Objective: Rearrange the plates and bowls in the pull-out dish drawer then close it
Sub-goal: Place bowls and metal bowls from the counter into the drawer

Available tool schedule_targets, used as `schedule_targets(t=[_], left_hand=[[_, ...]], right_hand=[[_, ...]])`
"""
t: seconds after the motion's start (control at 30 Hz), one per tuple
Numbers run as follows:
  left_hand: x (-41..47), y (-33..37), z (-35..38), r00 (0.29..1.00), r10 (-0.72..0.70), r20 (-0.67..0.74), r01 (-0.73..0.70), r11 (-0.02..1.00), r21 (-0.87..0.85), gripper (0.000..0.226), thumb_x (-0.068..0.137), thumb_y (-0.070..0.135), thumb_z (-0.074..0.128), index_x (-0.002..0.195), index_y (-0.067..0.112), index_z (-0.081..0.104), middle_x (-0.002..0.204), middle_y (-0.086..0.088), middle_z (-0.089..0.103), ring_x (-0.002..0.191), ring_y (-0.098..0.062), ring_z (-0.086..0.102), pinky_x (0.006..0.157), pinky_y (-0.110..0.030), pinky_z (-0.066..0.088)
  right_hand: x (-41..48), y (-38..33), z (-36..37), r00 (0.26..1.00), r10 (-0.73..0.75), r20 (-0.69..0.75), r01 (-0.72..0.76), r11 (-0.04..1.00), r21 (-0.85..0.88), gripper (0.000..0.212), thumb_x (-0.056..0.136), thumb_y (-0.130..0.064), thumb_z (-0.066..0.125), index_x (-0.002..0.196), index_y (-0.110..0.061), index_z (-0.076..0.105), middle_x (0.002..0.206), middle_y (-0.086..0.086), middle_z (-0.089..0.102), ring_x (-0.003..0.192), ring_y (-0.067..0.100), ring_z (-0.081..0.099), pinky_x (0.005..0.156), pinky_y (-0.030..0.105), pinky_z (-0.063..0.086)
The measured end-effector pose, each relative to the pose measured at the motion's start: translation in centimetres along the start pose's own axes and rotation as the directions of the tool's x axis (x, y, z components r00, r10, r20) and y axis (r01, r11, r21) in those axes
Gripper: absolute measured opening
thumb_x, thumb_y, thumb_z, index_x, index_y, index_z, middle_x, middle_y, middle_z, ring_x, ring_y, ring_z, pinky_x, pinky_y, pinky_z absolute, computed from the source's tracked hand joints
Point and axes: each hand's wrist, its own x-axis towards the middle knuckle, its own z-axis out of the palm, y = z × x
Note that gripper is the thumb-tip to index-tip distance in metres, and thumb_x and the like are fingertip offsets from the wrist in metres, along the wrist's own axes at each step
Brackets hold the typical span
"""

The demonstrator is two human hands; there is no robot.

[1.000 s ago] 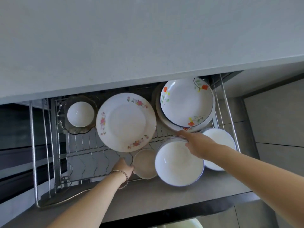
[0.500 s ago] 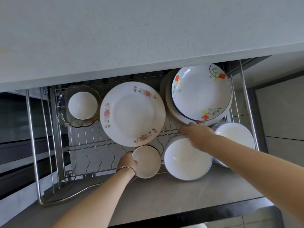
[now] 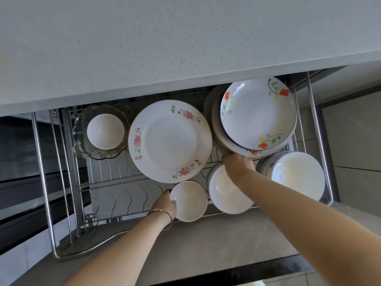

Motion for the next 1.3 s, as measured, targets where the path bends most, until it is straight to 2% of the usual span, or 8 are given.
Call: schedule_targets(t=[0.27,0.57,0.8,0.9,0.97,1.03,1.17,1.3], left_hand=[[-0.9,0.1,0.0,1.000,0.019,0.003,-0.019,0.995,-0.096,0.049,0.096,0.008,0.031,0.144,0.019,0.029,0.138,-0.011,0.050,0.121,-0.030,0.050,0.093,-0.031,0.042],[-0.5,0.1,-0.1,0.999,0.021,0.025,-0.020,0.998,-0.058,0.047,0.097,0.010,0.035,0.143,0.017,0.032,0.140,-0.010,0.048,0.125,-0.030,0.048,0.101,-0.033,0.040],[-1.0,0.2,-0.1,1.000,-0.008,0.025,0.008,1.000,-0.016,0.048,0.098,0.018,0.038,0.144,0.013,0.029,0.139,-0.013,0.049,0.124,-0.031,0.050,0.100,-0.036,0.042],[-3.3,1.2,0.0,0.984,-0.007,-0.176,0.043,0.979,0.201,0.039,0.095,0.022,0.041,0.131,0.006,0.039,0.130,-0.016,0.050,0.120,-0.032,0.051,0.094,-0.037,0.045],[-5.5,2.4,0.2,0.937,0.207,-0.281,-0.073,0.904,0.422,0.039,0.092,0.022,0.045,0.129,0.012,0.043,0.128,-0.010,0.047,0.121,-0.027,0.045,0.097,-0.034,0.041],[-6.8,3.9,0.7,0.847,0.478,-0.234,-0.325,0.813,0.483,0.037,0.091,0.020,0.044,0.128,0.015,0.045,0.128,-0.006,0.046,0.120,-0.022,0.044,0.098,-0.027,0.037],[-5.2,9.0,1.4,0.828,0.550,-0.107,-0.474,0.790,0.390,0.040,0.095,0.019,0.043,0.134,0.011,0.039,0.133,-0.008,0.047,0.122,-0.022,0.047,0.096,-0.028,0.040],[-2.7,12.8,1.6,0.947,0.320,-0.004,-0.285,0.848,0.446,0.044,0.095,0.008,0.041,0.139,0.003,0.033,0.131,-0.018,0.054,0.118,-0.031,0.055,0.093,-0.037,0.046]], right_hand=[[-0.6,-2.4,1.8,0.926,-0.374,-0.054,0.343,0.891,-0.298,0.037,0.094,-0.005,0.038,0.128,-0.009,0.052,0.129,0.013,0.053,0.125,0.031,0.044,0.108,0.039,0.029],[-0.1,-3.6,-0.7,0.948,-0.304,0.092,0.312,0.838,-0.448,0.023,0.093,-0.003,0.049,0.112,-0.007,0.061,0.106,0.004,0.064,0.109,0.023,0.062,0.084,0.028,0.046],[0.3,-0.8,0.0,0.979,-0.199,-0.037,0.180,0.940,-0.290,0.031,0.091,-0.006,0.050,0.122,-0.011,0.054,0.118,0.005,0.063,0.110,0.024,0.061,0.088,0.031,0.049],[-1.6,-0.1,1.2,0.980,-0.122,-0.160,0.124,0.992,0.003,0.047,0.090,-0.004,0.046,0.137,-0.010,0.040,0.140,0.010,0.045,0.131,0.027,0.042,0.109,0.035,0.034],[-3.7,0.1,2.0,0.983,-0.034,-0.183,0.064,0.985,0.158,0.059,0.090,-0.003,0.044,0.146,-0.010,0.026,0.151,0.011,0.028,0.142,0.026,0.024,0.118,0.035,0.019],[-5.7,0.3,2.8,0.983,0.139,-0.121,-0.078,0.909,0.410,0.066,0.088,-0.002,0.045,0.148,-0.008,0.017,0.154,0.011,0.020,0.144,0.028,0.018,0.118,0.036,0.019],[-7.4,0.9,3.5,0.808,0.457,0.371,-0.536,0.309,0.786,0.047,0.089,-0.004,0.046,0.134,0.003,0.038,0.138,0.022,0.041,0.127,0.035,0.043,0.099,0.036,0.040],[-6.0,2.5,4.6,0.760,0.423,0.494,-0.625,0.264,0.734,0.037,0.095,-0.006,0.041,0.130,0.004,0.050,0.136,0.020,0.051,0.127,0.033,0.049,0.094,0.031,0.042]])
